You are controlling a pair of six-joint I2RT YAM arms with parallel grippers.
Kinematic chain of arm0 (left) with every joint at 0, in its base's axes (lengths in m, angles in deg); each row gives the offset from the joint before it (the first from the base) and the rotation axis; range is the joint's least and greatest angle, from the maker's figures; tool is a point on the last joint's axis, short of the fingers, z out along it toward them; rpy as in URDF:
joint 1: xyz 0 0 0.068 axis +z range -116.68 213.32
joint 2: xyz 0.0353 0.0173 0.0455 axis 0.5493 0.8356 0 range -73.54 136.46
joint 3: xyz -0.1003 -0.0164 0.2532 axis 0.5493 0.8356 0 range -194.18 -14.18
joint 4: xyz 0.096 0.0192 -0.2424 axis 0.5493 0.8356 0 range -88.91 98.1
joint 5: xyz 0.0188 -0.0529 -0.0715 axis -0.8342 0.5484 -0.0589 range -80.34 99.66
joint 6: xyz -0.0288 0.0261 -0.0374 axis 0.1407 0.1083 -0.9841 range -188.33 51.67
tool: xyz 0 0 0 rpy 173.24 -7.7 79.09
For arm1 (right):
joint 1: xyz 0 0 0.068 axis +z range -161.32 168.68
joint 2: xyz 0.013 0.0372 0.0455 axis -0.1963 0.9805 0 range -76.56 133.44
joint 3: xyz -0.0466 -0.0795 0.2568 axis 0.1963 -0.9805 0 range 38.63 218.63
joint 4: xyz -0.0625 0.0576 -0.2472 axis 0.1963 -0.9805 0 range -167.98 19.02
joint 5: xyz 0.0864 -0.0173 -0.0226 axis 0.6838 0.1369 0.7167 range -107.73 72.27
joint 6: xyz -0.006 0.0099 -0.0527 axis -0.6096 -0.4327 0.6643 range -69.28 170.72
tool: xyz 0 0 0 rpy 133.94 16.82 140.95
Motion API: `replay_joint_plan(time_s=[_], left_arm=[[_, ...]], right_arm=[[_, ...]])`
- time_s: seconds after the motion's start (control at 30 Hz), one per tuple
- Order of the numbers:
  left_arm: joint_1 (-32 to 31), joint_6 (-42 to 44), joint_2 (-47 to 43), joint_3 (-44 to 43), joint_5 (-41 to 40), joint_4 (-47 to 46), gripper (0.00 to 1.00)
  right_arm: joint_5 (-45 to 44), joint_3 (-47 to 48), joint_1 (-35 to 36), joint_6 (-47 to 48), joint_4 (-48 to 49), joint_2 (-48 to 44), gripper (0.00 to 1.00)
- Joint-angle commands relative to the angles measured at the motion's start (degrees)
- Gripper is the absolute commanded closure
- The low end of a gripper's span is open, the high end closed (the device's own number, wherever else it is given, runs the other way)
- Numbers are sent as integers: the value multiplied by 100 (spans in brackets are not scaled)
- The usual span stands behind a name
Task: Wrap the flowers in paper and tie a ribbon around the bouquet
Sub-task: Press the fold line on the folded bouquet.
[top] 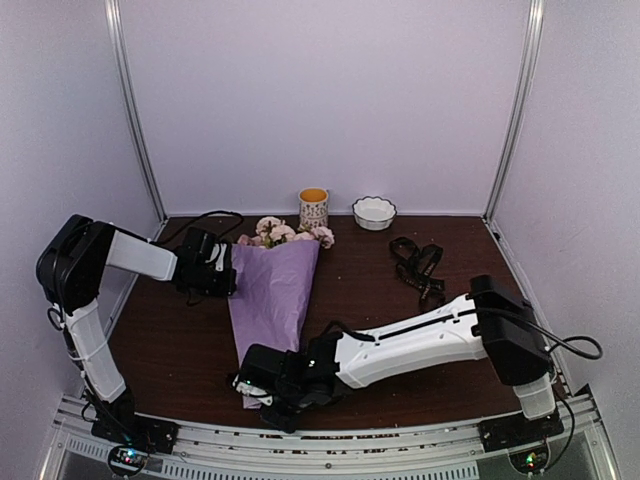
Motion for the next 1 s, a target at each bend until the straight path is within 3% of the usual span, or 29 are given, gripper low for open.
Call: replay_joint_plan(time_s=[0.0, 0.1, 0.2, 0.37, 0.5, 0.73, 0.83, 0.97], left_arm=[[70, 60, 318, 78, -35, 425, 100], [70, 82, 323, 70, 0, 422, 100], [71, 96, 308, 69, 25, 421, 100], [75, 114, 288, 87, 26, 403, 100], [71, 115, 292, 100, 12, 406, 100], [71, 141, 279, 122, 29, 408, 100], [70, 150, 277, 117, 23, 404, 100], [70, 115, 279, 100, 45, 412, 100]], right_arm=[[172, -739, 3, -290, 190, -1147, 73], [147, -1436, -238, -975, 783, -1721, 71], [375, -2079, -710, -2296, 1226, -1964, 69], [1087, -3629, -1261, -3963, 3508, -2210, 58], [1637, -3408, -1237, -4237, 3962, -1784, 46], [1659, -3520, -1279, -4758, 4737, -1347, 45], [1732, -3506, -1295, -4826, 4916, -1229, 53], [1881, -3544, -1317, -4869, 5081, -1141, 95]])
